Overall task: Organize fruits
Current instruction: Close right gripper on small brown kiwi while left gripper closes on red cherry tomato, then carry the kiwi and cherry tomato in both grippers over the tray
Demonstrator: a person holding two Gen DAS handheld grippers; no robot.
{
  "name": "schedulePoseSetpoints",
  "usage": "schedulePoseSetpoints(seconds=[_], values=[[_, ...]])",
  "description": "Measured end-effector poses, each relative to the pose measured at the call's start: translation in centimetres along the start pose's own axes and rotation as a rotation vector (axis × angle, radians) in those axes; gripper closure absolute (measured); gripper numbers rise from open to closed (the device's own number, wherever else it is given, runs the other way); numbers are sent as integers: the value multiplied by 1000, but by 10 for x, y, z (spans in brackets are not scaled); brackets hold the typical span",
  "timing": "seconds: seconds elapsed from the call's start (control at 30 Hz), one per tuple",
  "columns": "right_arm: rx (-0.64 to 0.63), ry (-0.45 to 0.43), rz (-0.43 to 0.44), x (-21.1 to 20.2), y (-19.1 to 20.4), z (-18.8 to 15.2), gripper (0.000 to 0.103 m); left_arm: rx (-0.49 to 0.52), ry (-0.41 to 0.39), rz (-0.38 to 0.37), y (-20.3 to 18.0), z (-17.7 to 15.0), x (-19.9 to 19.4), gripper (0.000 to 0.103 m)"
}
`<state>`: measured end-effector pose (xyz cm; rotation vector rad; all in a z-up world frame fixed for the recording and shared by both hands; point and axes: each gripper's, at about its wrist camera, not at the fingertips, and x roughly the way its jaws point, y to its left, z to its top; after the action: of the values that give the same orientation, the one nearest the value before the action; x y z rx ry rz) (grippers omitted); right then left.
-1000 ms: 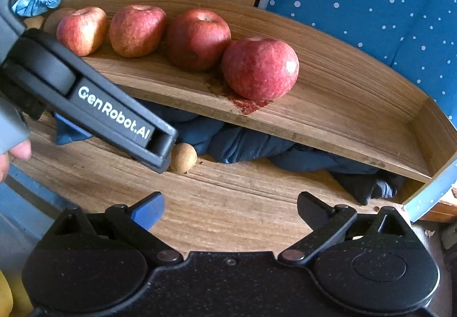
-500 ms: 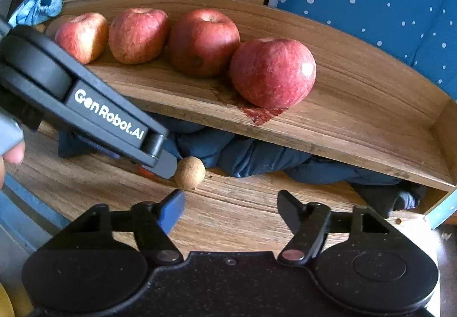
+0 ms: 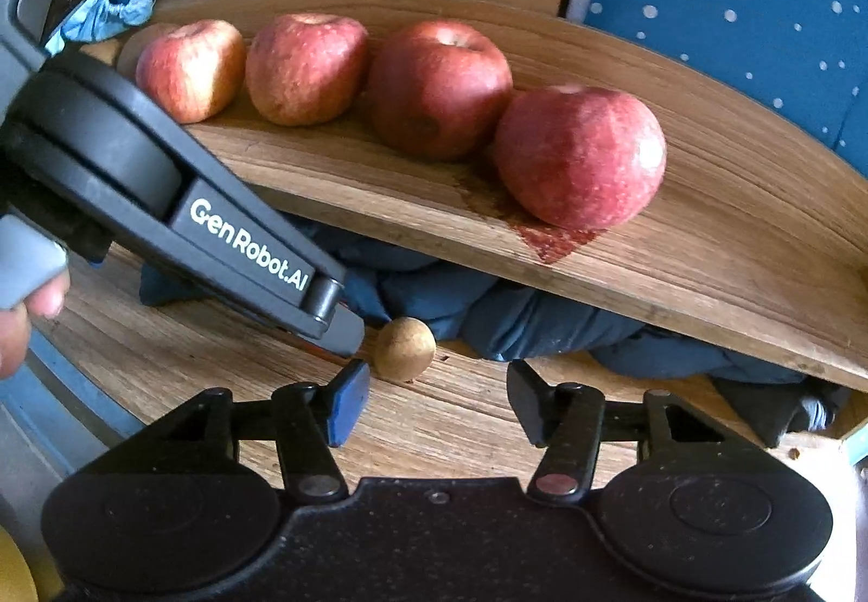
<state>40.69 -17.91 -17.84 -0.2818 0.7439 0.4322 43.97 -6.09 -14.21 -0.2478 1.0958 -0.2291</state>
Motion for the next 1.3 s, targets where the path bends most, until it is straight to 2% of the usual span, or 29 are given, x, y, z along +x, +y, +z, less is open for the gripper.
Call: schedulePoseSetpoints(seconds=[0.17, 0.6, 0.83, 1.0, 1.3], values=[[-20, 2, 12, 4, 4, 2, 55, -10, 6, 1, 3, 1, 1, 67], [-45, 7, 34, 8, 6, -1, 62, -14, 9, -1, 8, 3, 5, 69], [-39, 7, 44, 7, 6, -2, 73, -16, 10, -8, 10, 4, 6, 73], [-34, 5, 42, 5, 7, -2, 73, -18, 7, -15, 9, 5, 7, 78], [-20, 5, 40, 2, 7, -4, 73, -24, 1, -15, 13, 1, 3, 79]])
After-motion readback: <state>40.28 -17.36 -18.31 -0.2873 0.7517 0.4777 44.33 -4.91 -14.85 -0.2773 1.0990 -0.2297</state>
